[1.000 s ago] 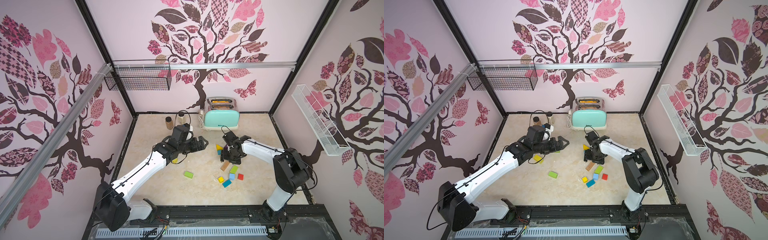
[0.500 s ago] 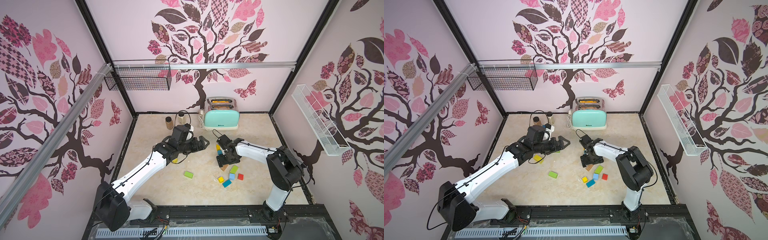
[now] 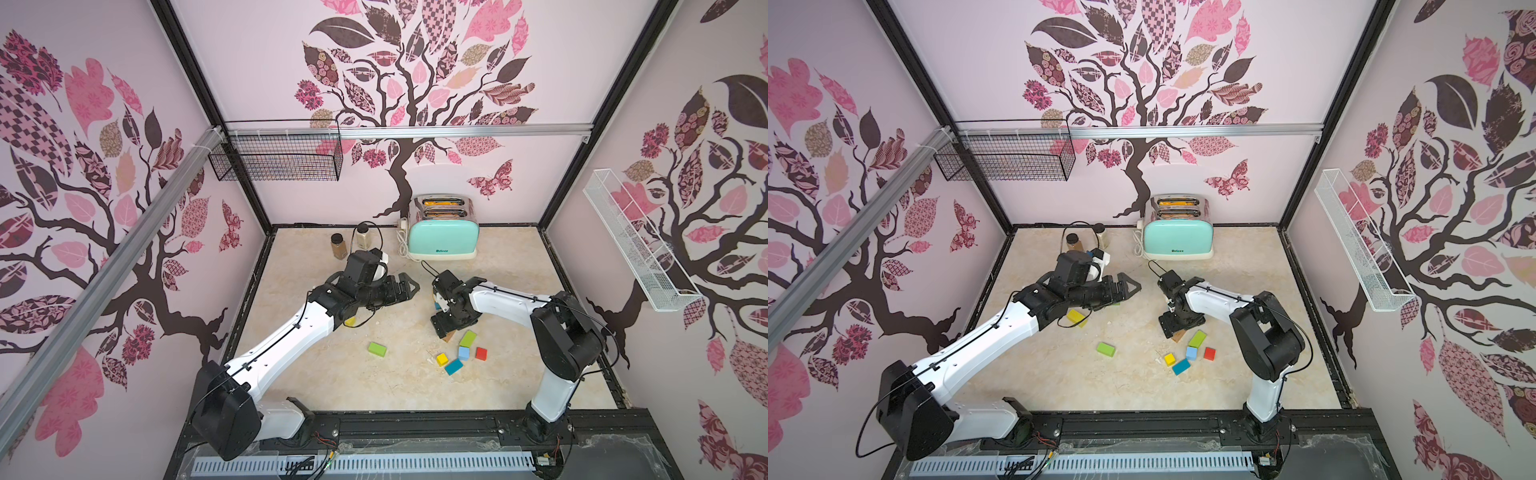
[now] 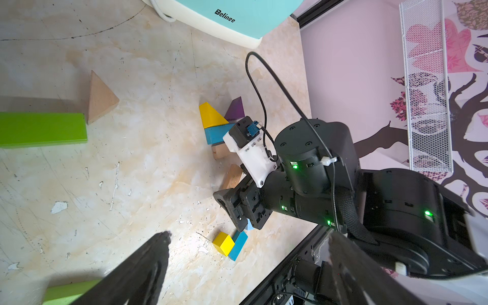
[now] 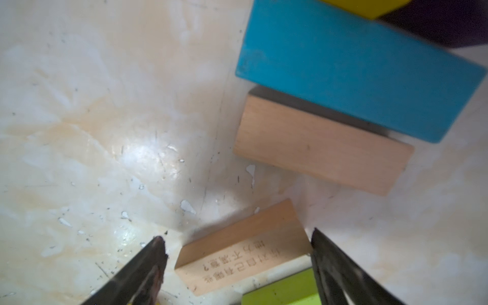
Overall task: Assemble a carrot with building blocks
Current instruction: Assemble the building block at the center of the board.
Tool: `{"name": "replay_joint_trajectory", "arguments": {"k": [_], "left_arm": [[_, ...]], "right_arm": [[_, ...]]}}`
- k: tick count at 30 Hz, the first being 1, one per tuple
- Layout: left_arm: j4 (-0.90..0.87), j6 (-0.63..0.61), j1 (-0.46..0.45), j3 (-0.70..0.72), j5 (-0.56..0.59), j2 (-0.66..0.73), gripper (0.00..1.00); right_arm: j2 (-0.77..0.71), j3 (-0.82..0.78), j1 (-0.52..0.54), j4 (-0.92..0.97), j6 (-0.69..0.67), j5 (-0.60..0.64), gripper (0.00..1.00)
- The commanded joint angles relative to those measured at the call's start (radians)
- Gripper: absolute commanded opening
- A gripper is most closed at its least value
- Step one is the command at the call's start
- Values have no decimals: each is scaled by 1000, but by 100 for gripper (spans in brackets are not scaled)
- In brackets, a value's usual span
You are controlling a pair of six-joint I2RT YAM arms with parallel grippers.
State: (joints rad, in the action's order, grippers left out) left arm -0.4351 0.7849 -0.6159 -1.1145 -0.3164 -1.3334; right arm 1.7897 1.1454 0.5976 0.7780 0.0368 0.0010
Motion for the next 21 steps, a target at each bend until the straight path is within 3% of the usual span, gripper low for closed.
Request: {"name": "replay_joint_trajectory", "arguments": {"k": [1,6,21], "left_arm": [[12,-7,1,-5,-4,-6,98],[14,-3,1,2,-4,-2,98],[19,2,1,15,-12,8,98]], "right_arm": [[-7,13,5,10,-31,-26,88],[-3,-2,4,24,-42,28,86],[-7,-40,18,17,-12,20,84]]}}
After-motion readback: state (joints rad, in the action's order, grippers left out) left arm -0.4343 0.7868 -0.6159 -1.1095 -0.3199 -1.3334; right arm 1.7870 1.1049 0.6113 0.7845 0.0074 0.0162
